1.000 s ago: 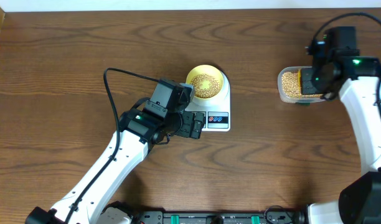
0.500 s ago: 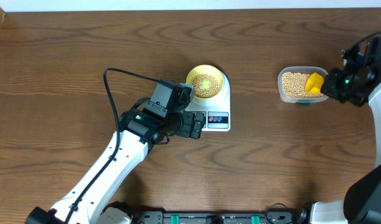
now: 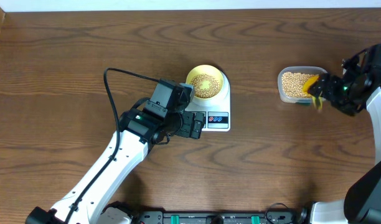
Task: Scoop item into bowl and weigh 50g on scale
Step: 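Release the scoop in the tub and lift the right gripper away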
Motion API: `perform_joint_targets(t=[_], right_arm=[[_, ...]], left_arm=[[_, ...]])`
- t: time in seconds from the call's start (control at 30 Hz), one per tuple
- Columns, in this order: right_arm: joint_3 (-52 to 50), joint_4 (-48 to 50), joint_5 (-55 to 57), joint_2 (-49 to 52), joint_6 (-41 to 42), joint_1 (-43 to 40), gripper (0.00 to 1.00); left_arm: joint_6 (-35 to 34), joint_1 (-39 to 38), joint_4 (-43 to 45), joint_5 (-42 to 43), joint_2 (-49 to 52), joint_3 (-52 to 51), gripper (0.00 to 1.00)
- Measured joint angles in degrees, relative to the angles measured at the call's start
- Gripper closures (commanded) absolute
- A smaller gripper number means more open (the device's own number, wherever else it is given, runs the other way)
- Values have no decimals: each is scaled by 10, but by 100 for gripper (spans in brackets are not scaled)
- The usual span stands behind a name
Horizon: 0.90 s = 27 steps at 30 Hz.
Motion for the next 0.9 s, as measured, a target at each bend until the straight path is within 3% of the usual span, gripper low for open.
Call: perform_joint_targets(t=[0.47, 0.9], right_arm=[[11, -53, 140, -63, 0, 0, 1], [15, 56, 156, -213, 0, 0, 1]], left_arm=[[0, 0, 0, 0, 0, 0, 6], [0, 0, 0, 0, 0, 0, 5]])
